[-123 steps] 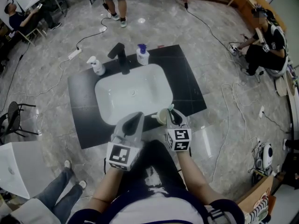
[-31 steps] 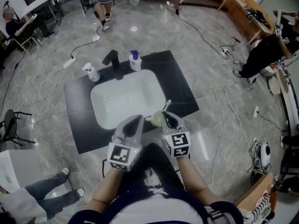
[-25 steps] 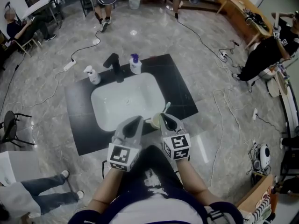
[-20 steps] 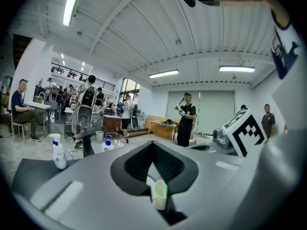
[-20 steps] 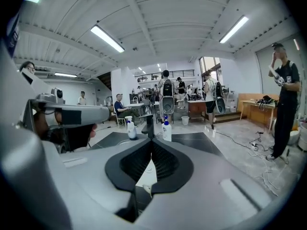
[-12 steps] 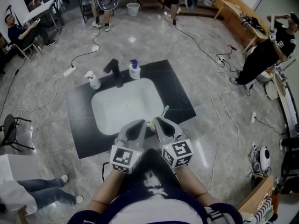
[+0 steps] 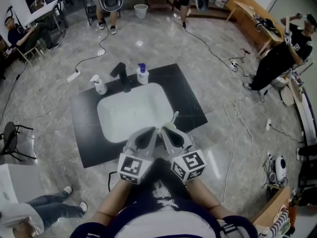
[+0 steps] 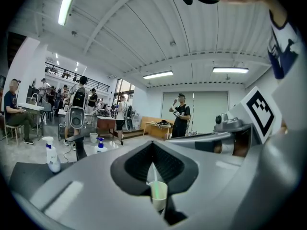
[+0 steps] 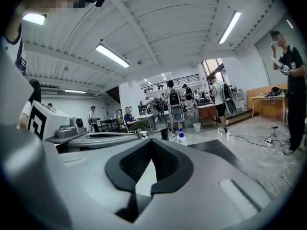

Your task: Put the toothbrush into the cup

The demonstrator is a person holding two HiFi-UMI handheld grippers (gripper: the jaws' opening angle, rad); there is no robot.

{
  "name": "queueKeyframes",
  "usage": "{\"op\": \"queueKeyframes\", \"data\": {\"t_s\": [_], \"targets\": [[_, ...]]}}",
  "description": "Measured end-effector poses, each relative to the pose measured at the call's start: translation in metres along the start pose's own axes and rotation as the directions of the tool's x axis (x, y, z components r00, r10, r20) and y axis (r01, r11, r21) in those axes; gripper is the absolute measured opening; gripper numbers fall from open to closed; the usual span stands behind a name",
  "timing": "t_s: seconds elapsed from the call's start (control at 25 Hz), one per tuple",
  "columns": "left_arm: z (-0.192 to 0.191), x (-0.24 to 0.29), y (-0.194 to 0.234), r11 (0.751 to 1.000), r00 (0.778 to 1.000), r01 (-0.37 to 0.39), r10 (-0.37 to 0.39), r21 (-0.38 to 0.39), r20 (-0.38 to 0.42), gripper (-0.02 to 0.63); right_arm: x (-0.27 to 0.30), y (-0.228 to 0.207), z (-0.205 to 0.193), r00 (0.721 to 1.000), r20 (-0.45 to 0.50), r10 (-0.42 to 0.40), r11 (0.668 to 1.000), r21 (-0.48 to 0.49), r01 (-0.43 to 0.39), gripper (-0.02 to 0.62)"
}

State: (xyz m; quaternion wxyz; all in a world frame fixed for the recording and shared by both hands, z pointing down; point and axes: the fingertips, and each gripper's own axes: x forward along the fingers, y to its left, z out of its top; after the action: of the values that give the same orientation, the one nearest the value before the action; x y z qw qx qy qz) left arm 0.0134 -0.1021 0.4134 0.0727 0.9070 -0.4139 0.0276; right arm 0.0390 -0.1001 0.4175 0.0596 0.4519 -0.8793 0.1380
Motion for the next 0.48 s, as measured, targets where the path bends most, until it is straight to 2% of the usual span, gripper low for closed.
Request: {"op": "queueKeyframes", "data": {"t_s": [0.48], "targets": [[0.0004, -0.0018, -0.0056, 1.0, 1.0, 0.012, -0.012, 0.01, 0.0, -0.002, -0.0038, 0.0034, -0.001, 1.0, -0.011, 0.002, 1.0, -0.012, -0.002, 0.0]]}}
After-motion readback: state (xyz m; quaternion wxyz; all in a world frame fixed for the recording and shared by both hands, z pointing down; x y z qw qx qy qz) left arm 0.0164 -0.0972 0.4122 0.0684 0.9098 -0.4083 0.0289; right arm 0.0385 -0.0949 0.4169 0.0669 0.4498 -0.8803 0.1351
